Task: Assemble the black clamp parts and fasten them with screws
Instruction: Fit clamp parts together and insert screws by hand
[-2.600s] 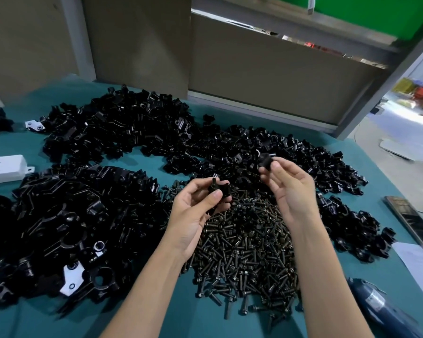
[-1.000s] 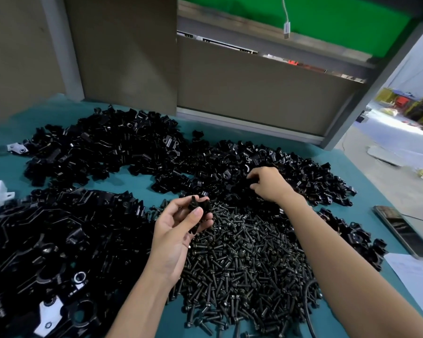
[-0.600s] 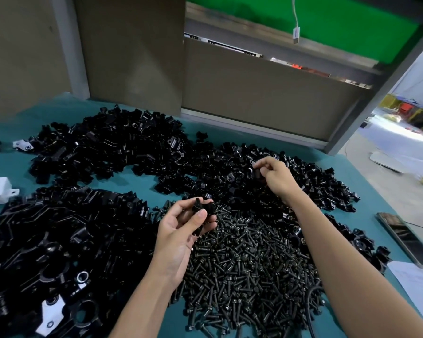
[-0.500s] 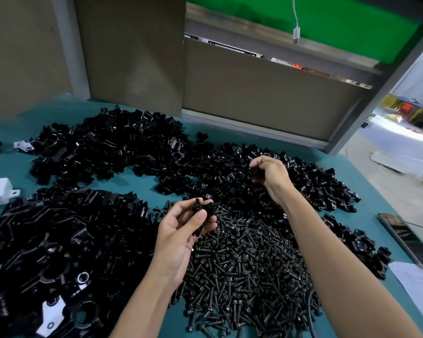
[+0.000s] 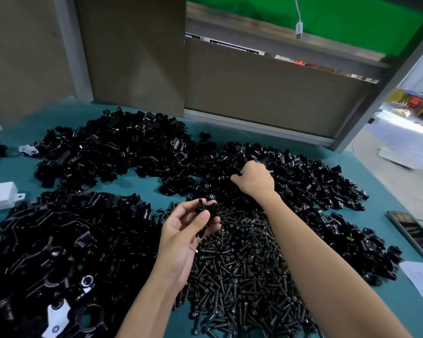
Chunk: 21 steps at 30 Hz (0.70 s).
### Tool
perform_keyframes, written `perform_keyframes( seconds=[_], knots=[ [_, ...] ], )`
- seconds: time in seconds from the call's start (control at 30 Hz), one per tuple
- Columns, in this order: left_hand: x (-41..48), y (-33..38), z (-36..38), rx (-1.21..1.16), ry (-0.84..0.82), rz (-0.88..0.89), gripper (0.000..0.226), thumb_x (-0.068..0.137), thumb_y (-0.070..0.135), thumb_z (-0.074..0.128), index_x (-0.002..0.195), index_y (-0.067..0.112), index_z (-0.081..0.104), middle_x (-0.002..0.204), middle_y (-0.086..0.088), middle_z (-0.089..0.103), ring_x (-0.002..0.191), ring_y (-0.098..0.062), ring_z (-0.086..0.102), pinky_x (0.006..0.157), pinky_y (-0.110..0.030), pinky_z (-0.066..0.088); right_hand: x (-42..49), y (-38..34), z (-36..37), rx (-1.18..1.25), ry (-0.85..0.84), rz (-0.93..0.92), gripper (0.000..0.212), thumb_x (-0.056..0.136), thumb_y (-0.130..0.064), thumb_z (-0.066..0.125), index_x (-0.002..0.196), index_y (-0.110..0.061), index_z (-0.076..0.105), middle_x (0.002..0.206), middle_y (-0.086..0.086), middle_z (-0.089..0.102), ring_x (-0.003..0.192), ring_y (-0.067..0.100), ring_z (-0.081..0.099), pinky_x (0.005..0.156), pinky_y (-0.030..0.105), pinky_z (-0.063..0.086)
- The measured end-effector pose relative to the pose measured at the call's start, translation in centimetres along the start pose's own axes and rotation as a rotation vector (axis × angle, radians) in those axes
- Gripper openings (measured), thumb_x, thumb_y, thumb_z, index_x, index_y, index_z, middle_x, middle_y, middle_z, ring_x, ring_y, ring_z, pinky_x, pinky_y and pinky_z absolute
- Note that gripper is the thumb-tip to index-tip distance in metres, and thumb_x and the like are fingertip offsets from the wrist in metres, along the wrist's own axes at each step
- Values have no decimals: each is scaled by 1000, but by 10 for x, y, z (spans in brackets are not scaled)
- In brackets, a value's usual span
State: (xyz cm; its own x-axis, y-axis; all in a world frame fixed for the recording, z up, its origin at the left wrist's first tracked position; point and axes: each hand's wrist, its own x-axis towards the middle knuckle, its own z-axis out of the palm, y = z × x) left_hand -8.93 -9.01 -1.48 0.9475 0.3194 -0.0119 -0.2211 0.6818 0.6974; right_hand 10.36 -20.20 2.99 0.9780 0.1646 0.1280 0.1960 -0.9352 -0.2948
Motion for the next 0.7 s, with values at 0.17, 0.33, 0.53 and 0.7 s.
perform_keyframes(
  seconds=[0.17,0.33,0.53,0.7],
  knots=[
    [1,0,0,-7,-1,-7,33,79,8,66,111,1,64,110,-14,74,82,-24,72,72,-29,59,-2,26,-17,974,-42,333,28,96,-19,48,68,-16,43,53,-4,38,46,13,33,48,25,30],
    [1,-1,0,-10,-2,-6,30,80,8,66,109,3,65,110,-13,74,82,-24,73,72,-29,60,-9,66,-37,2125,-247,572,26,98,-13,30,79,-10,47,56,0,46,36,8,32,35,17,22],
    [1,0,0,-27,8,-11,29,80,7,65,108,3,64,111,-14,74,82,-24,73,72,-29,60,-20,74,-52,2423,-174,700,33,97,-19,33,94,1,59,80,17,66,47,18,56,38,18,40],
    [1,1,1,-34,12,-13,29,79,8,65,108,3,64,109,-14,74,81,-24,73,71,-29,60,-15,66,-50,2452,-19,937,44,102,-34,46,110,8,53,108,14,64,56,18,57,41,22,49]
  ],
)
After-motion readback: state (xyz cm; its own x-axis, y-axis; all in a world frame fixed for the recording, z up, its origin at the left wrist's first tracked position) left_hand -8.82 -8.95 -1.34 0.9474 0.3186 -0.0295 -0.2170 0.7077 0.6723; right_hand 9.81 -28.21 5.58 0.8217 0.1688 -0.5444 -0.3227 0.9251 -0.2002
